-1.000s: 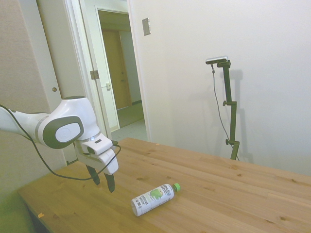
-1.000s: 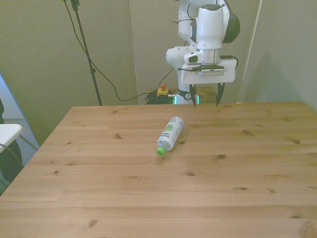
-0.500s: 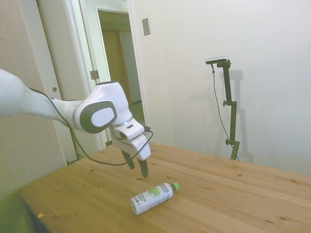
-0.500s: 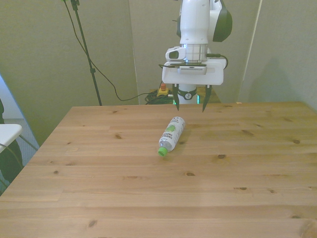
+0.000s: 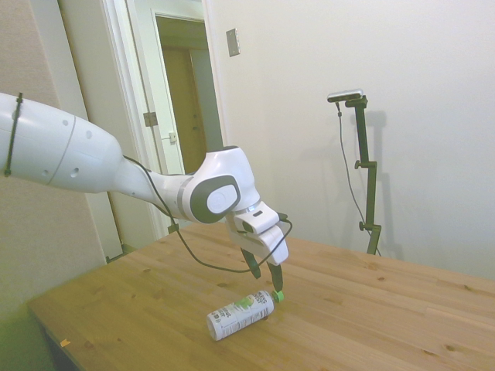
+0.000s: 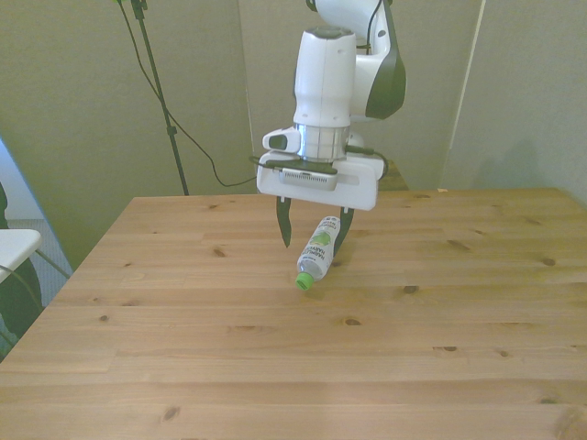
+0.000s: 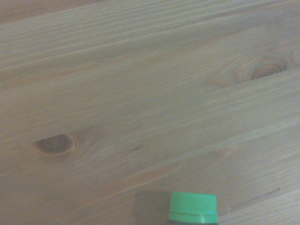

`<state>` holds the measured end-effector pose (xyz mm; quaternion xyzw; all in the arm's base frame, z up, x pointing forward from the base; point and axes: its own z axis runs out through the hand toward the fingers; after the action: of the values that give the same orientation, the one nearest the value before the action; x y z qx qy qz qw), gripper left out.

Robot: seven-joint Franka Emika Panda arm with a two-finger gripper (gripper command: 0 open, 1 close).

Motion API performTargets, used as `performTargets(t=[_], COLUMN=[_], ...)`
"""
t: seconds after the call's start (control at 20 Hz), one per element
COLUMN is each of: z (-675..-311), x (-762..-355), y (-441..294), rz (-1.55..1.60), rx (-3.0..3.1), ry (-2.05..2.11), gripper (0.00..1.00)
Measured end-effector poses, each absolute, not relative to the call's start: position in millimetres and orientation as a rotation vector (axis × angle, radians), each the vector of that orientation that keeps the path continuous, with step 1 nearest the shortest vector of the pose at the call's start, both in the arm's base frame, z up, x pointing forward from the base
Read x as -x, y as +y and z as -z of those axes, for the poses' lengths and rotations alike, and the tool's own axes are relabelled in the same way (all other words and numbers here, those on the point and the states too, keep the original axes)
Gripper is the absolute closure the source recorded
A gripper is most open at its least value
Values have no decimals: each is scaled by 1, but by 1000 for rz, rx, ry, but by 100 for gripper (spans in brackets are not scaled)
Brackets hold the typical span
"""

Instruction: Stand the water bottle

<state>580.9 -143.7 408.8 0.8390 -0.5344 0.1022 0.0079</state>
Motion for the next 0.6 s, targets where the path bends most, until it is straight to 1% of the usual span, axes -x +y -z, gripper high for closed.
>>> performTargets(t=[0.2, 0.4, 0.45, 0.6], z=[-384, -367, -365, -357], x=[-590, -596, -597, -599], y=[-152, -148, -146, -142], rz=[-288, -264, -259, -252], rx=[-2604, -2603, -2604, -2600], ry=[-1673, -1658, -1654, -1656], gripper=[0, 0, 100, 100])
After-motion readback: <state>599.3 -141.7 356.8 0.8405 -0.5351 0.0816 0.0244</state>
